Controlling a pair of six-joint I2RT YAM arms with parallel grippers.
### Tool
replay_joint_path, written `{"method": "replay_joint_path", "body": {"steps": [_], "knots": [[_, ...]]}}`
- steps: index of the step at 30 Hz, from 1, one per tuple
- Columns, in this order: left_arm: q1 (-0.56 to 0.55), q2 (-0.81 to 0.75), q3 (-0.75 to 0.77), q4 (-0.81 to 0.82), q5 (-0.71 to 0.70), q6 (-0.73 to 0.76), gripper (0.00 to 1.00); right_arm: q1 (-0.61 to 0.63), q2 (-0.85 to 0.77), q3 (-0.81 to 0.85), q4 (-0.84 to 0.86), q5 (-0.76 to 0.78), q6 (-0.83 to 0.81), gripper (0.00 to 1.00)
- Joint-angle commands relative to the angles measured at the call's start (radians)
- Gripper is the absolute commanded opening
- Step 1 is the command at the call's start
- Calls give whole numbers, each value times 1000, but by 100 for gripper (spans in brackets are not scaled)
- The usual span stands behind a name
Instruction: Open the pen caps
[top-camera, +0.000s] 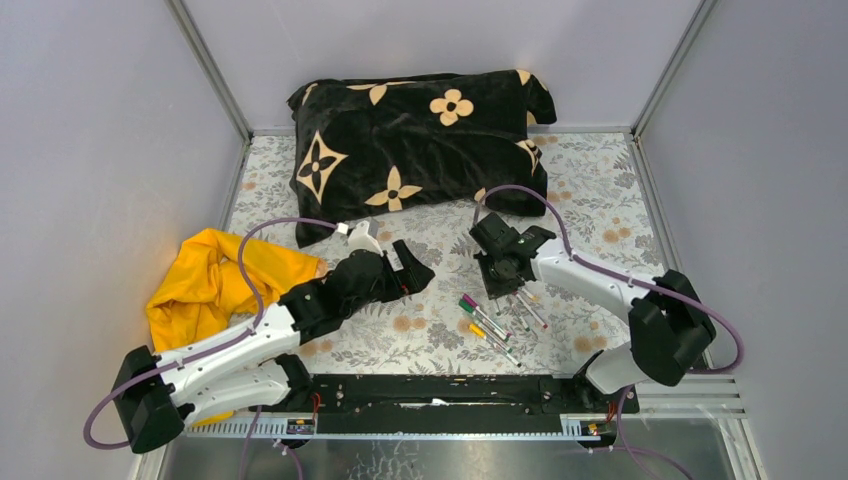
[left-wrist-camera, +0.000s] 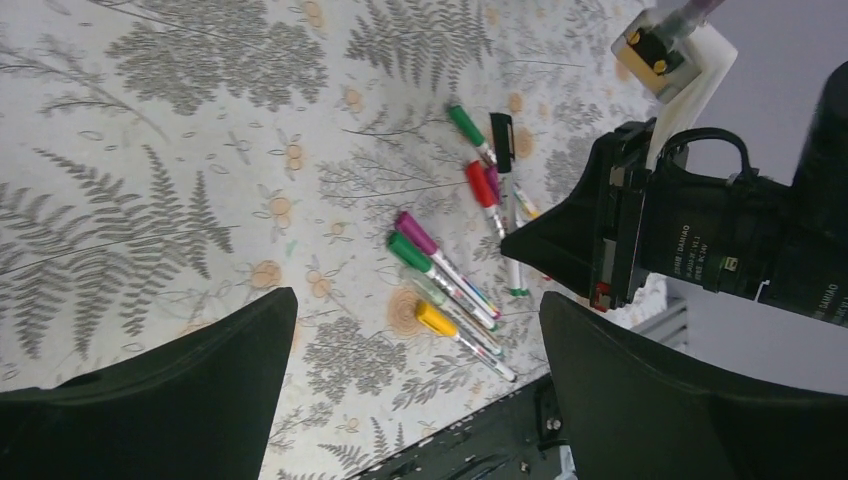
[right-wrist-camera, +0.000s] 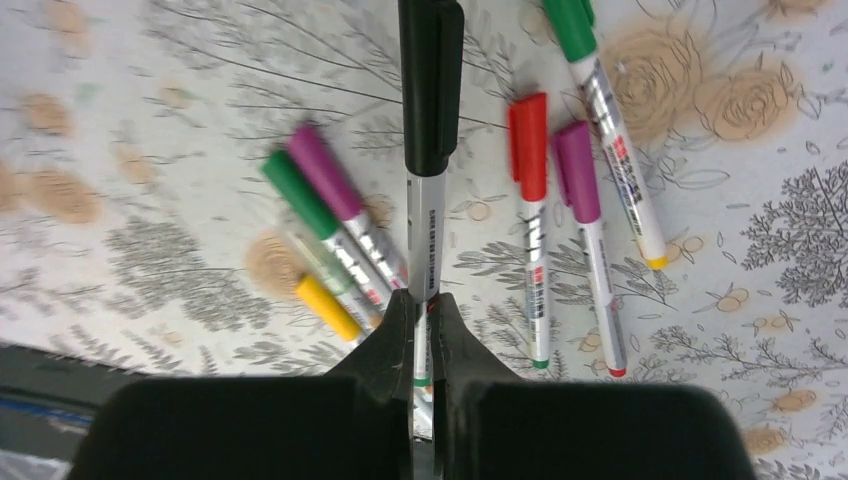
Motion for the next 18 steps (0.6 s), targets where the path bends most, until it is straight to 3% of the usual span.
{"method": "replay_joint_path", "body": {"steps": [1,13,18], "knots": [[8,12,-33,197,87,-19,99,45,-65,70,-30,-59,10,0],[17,162,-34,371,191,-100,98,191,-109,101,54,-161,115,0],[26,214,-49,431,222,-137,94,227,-97,116,77,-167,138,0]]}}
